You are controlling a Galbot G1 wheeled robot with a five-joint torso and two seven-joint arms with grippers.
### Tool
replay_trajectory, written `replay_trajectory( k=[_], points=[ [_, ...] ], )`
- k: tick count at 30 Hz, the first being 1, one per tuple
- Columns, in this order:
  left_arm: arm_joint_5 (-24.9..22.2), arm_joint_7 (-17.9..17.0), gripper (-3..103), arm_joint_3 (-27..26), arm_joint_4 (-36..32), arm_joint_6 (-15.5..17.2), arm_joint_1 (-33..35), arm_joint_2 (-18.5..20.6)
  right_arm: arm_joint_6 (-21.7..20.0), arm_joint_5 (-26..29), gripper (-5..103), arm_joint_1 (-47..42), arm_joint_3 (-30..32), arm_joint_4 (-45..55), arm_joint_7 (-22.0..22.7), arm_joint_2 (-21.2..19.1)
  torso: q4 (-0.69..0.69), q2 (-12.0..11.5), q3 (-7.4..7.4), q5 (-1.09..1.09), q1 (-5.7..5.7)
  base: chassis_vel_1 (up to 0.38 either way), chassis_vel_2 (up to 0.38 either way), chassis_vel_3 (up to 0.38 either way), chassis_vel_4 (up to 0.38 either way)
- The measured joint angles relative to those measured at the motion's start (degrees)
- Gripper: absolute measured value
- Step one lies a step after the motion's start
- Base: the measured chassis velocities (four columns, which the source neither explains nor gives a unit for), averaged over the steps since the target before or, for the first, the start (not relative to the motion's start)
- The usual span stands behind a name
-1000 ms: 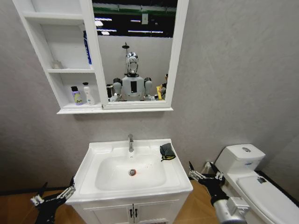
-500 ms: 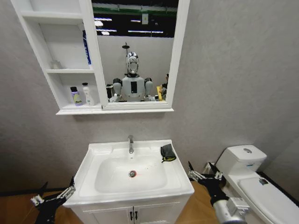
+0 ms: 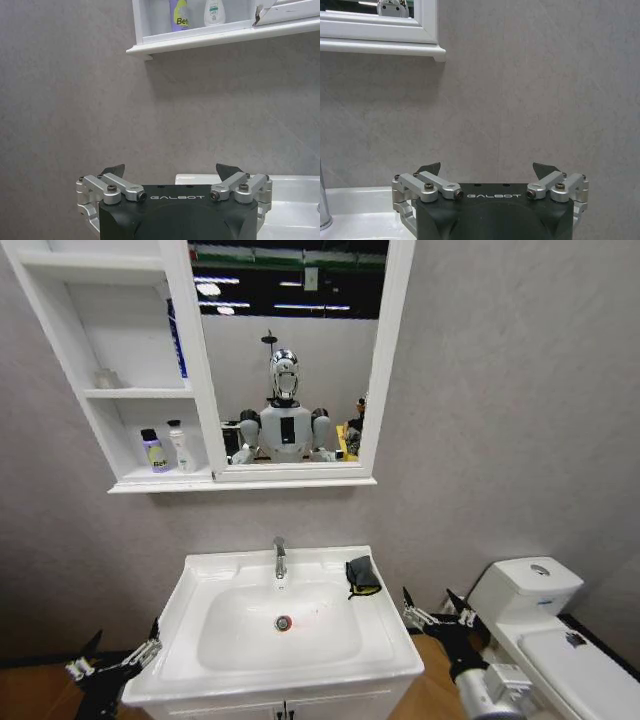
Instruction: Move facial cleanser and shampoo from washbasin to cabinet, then wipe washbasin with towel.
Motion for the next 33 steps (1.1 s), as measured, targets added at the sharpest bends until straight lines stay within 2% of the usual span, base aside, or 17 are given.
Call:
replay_trajectory(
  k=[7, 10, 12, 13, 17, 19, 23, 24, 25, 28, 33],
  points=[
    [0.0, 0.0, 100, 0.0, 0.0, 0.0, 0.0, 0.0, -0.19, 0.89, 100, 3.32, -0.29, -3.94, 0.79, -2.01, 0.01, -0.01, 0.01, 0.01, 0.02, -0.027, 0.027, 0.029, -0.031],
    [0.0, 0.0, 100, 0.0, 0.0, 0.0, 0.0, 0.01, -4.09, 6.13, 100, 6.98, -0.23, -7.04, 4.35, -4.79, -0.02, 0.0, 0.0, 0.01, 0.0, 0.0, 0.0, 0.0, 0.0],
    [0.0, 0.0, 100, 0.0, 0.0, 0.0, 0.0, 0.01, -4.85, 6.9, 100, 7.89, -0.63, -7.82, 4.99, -5.49, -0.02, 0.0, 0.0, 0.0, -0.01, 0.0, 0.0, 0.0, 0.0],
    [0.0, -0.01, 100, 0.0, 0.0, 0.01, 0.0, 0.01, -6.82, 8.88, 100, 10.56, -1.88, -10.31, 6.11, -7.36, 0.0, 0.0, 0.0, 0.02, -0.02, 0.0, 0.0, 0.0, 0.0],
    [0.0, -0.01, 100, 0.0, 0.0, 0.0, 0.0, 0.01, -9.65, 12.03, 100, 14.85, -3.99, -14.19, 7.13, -9.94, 0.02, 0.0, 0.0, 0.0, -0.01, 0.0, 0.0, 0.0, 0.0],
    [0.0, -0.01, 100, 0.01, 0.01, 0.01, 0.0, 0.01, -11.65, 15.25, 100, 19.54, -6.63, -18.79, 8.29, -12.8, 0.02, -0.01, 0.01, 0.0, -0.01, 0.0, 0.0, 0.0, 0.0],
    [0.0, -0.02, 100, 0.0, 0.01, 0.01, 0.0, 0.01, -12.31, 17.08, 100, 24.13, -9.13, -23.65, 8.81, -15.77, 0.01, -0.01, 0.01, 0.0, -0.01, 0.0, 0.0, 0.0, 0.0],
    [0.0, -0.01, 100, 0.01, 0.01, 0.01, 0.0, 0.01, -12.59, 18.18, 100, 27.31, -10.82, -26.7, 8.97, -17.85, 0.01, 0.0, 0.01, 0.01, 0.0, 0.0, 0.0, 0.0, 0.0],
    [0.0, -0.01, 100, 0.01, 0.01, 0.01, 0.0, 0.01, -12.59, 18.18, 100, 27.31, -10.82, -26.7, 8.97, -17.85, 0.01, 0.0, 0.01, 0.01, 0.0, 0.0, 0.0, 0.0, 0.0],
    [-0.01, -0.01, 100, 0.01, 0.01, 0.01, 0.0, 0.01, -13.81, 20.71, 100, 33.66, -14.78, -31.82, 9.24, -21.94, 0.01, 0.0, 0.01, -0.01, 0.0, 0.0, 0.0, 0.0, 0.0],
    [-0.01, 0.0, 100, 0.01, 0.01, 0.01, -0.01, 0.01, -16.97, 24.69, 100, 39.29, -20.38, -35.4, 11.77, -24.26, 0.01, -0.01, 0.01, 0.0, 0.0, 0.0, 0.0, 0.0, 0.0]
  ],
)
